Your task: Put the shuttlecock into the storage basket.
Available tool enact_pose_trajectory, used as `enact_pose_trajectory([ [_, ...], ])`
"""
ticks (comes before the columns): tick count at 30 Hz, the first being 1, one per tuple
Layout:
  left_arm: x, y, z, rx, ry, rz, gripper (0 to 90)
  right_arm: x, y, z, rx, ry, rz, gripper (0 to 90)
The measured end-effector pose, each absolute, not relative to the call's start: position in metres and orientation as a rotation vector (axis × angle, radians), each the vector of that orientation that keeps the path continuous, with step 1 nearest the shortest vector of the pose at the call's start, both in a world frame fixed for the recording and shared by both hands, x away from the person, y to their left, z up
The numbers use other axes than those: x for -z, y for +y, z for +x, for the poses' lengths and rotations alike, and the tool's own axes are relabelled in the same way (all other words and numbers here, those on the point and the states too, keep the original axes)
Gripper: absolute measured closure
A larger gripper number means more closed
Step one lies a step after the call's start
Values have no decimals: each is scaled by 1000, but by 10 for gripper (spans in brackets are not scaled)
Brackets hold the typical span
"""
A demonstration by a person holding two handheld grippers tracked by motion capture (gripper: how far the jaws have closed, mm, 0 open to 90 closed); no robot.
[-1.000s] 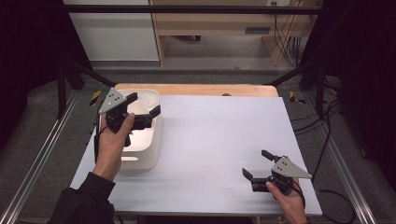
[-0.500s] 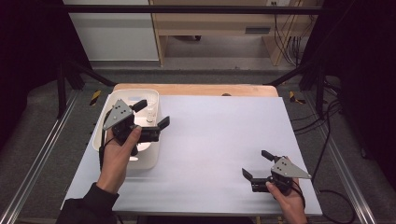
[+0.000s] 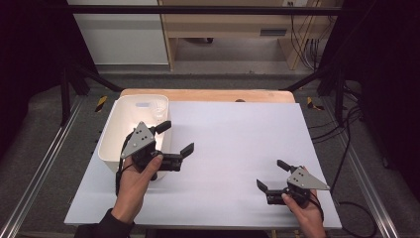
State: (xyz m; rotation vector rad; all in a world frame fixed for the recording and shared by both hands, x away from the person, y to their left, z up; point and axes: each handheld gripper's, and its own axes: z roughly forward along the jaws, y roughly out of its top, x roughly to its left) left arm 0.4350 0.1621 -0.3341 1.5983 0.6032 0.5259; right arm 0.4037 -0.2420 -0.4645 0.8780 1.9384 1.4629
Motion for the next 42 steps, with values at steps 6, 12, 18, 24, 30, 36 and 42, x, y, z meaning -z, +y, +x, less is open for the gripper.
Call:
enact_pose_trajectory([
  [6,346,151,425,-492,587,1618,13,465,-241,403,-1459,1945,877,26],
  [12,355,144,420,-487,567,1621,14,465,-241,404,-1456,1947,876,26],
  [18,365,139,412,-508,554,1642,13,465,-241,404,-1454,1949,875,26],
  [24,382,133,403,-519,535,1657,13,465,-241,403,-1455,1949,877,26],
  [30,397,132,397,-519,551,1655,13,465,-241,403,-1455,1950,875,26],
  [36,410,134,389,-532,563,1652,13,465,-241,403,-1455,1950,878,26],
  [42,422,139,380,-529,583,1646,14,465,-241,404,-1454,1948,872,26],
])
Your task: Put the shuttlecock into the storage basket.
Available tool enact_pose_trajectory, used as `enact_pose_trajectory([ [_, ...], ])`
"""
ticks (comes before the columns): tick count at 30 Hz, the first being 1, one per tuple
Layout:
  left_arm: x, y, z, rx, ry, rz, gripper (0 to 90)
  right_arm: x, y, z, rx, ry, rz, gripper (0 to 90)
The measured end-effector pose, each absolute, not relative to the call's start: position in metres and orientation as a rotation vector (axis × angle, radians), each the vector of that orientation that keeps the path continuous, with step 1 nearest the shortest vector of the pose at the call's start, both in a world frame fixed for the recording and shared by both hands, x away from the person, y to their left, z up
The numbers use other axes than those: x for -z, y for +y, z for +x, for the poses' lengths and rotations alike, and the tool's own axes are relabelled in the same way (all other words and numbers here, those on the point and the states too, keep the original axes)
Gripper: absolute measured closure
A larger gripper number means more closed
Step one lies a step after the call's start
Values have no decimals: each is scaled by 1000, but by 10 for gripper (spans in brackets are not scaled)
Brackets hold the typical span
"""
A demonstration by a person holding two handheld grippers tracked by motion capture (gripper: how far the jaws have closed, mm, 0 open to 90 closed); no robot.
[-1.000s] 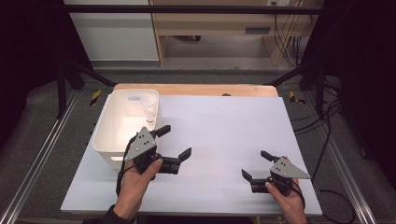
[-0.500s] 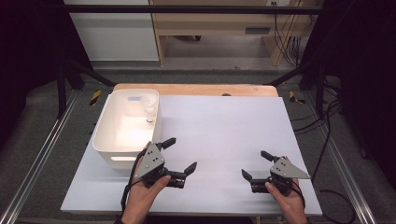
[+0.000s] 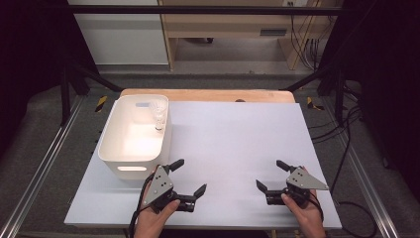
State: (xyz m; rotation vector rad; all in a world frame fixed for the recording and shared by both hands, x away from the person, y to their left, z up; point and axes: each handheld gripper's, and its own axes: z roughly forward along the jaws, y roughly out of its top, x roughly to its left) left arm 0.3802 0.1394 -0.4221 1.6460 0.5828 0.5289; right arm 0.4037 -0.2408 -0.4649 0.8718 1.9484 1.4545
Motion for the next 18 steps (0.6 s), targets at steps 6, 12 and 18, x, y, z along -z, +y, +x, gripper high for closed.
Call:
enact_pose_trajectory([
  [6,429,145,371,-527,588,1637,14,465,-240,404,-1455,1948,871,26],
  [12,431,158,364,-549,605,1624,14,465,-240,403,-1454,1949,872,26],
  [18,431,176,358,-593,626,1610,15,465,-239,403,-1453,1952,871,26],
])
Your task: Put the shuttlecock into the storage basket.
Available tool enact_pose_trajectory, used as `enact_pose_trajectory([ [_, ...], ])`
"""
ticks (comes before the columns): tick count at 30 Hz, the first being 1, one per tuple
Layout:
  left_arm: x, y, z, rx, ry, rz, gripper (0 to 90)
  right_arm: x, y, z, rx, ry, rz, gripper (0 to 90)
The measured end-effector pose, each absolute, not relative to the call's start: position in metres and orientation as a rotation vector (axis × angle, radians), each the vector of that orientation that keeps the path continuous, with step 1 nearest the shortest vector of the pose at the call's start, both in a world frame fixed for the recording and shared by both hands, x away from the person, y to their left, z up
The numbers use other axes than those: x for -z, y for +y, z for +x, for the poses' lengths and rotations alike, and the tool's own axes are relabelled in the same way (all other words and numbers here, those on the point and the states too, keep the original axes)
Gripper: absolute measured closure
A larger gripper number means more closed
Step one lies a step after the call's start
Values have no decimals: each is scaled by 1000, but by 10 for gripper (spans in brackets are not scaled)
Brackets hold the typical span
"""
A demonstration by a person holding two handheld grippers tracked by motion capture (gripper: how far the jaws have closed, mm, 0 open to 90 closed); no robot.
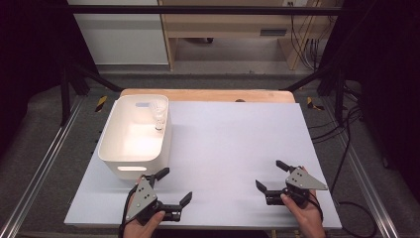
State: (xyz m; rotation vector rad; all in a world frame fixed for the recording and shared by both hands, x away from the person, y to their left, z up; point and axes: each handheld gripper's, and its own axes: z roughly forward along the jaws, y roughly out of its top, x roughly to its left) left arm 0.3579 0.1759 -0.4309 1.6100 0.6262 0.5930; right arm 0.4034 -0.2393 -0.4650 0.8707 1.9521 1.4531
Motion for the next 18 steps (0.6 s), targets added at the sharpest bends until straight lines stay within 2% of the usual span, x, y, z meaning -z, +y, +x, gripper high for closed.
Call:
enact_pose_trajectory([
  [18,429,222,356,-698,642,1553,15,466,-239,404,-1449,1955,871,26],
])
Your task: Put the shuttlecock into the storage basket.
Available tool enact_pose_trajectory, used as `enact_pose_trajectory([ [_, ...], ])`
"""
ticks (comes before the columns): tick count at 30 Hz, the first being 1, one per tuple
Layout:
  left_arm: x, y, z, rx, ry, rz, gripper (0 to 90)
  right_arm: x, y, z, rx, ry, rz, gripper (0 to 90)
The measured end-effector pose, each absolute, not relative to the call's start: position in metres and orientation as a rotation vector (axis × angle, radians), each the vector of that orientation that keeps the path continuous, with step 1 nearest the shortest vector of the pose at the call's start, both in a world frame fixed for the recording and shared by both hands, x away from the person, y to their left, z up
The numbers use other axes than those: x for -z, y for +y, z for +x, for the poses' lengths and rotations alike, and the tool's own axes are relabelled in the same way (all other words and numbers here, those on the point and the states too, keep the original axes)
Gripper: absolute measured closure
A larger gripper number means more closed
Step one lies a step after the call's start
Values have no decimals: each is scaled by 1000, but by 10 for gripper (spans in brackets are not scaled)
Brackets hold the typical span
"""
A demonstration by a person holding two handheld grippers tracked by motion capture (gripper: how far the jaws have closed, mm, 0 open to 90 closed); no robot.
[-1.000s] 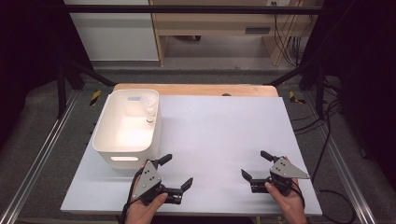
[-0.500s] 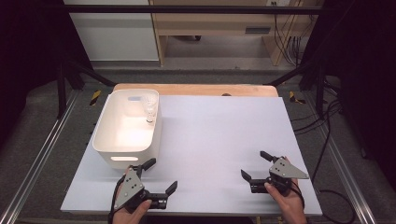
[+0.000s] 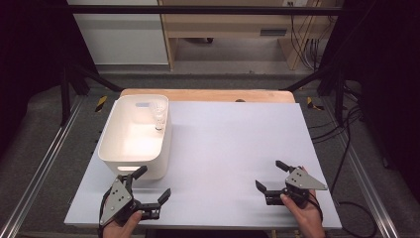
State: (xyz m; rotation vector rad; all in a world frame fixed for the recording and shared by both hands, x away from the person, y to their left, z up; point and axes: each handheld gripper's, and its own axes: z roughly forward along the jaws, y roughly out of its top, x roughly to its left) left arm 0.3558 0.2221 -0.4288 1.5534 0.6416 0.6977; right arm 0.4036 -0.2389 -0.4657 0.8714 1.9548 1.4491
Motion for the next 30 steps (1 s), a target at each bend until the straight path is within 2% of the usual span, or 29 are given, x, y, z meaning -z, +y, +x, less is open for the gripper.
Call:
enact_pose_trajectory([
  [11,443,238,359,-697,638,1551,20,466,-238,404,-1445,1961,870,26],
  [30,442,260,361,-745,624,1510,19,466,-239,404,-1439,1961,869,27],
])
